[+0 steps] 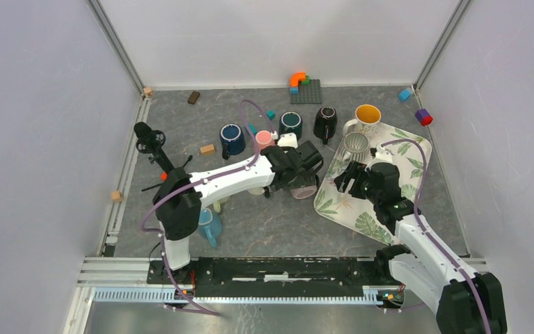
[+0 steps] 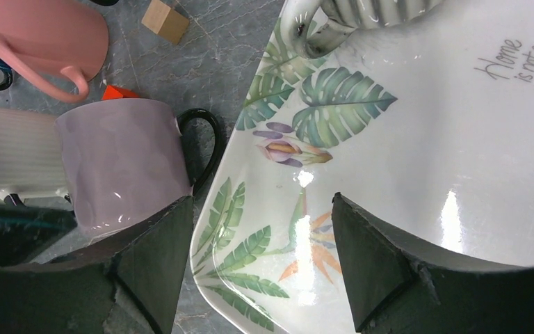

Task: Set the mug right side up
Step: Pick up the cup at the center of the board.

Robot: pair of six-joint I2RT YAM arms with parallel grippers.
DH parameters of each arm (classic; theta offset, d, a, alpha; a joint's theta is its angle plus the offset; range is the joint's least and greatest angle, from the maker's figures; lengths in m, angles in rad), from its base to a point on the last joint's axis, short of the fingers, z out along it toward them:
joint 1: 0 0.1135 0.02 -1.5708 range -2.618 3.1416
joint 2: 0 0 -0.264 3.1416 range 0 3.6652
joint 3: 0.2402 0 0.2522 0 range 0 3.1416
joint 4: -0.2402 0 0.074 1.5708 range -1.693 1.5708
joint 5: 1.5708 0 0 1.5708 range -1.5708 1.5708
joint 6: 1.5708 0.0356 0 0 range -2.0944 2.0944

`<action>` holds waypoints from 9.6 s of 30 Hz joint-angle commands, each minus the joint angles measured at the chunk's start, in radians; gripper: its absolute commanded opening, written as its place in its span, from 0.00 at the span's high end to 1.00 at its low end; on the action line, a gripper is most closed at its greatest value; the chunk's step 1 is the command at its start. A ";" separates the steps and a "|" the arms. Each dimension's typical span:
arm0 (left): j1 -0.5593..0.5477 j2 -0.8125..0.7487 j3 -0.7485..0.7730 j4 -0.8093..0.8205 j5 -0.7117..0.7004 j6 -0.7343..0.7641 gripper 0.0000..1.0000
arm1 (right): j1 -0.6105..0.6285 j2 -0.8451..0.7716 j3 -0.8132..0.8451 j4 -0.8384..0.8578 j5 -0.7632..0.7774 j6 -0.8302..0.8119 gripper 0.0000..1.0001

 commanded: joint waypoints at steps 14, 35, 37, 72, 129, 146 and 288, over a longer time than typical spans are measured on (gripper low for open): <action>0.030 0.177 0.157 0.019 0.012 0.018 0.00 | -0.014 -0.029 -0.018 0.016 -0.027 -0.023 0.21; 0.098 0.106 -0.100 0.362 0.172 0.203 0.59 | -0.015 0.037 -0.011 0.133 -0.166 -0.062 0.21; 0.105 0.072 -0.150 0.420 0.191 0.234 0.62 | -0.015 0.055 -0.006 0.162 -0.196 -0.070 0.21; 0.194 -0.161 -0.468 0.902 0.497 0.412 0.73 | -0.017 0.450 0.097 0.399 -0.395 -0.114 0.37; 0.199 -0.022 -0.330 0.739 0.523 0.357 0.33 | -0.009 0.329 0.017 0.372 -0.419 -0.020 0.85; 0.198 0.013 -0.217 0.614 0.433 0.394 0.07 | 0.034 0.303 0.018 0.279 -0.280 0.057 0.89; 0.256 -0.190 -0.021 0.343 0.703 0.618 0.13 | 0.000 -0.128 -0.197 0.530 -0.090 -0.122 1.00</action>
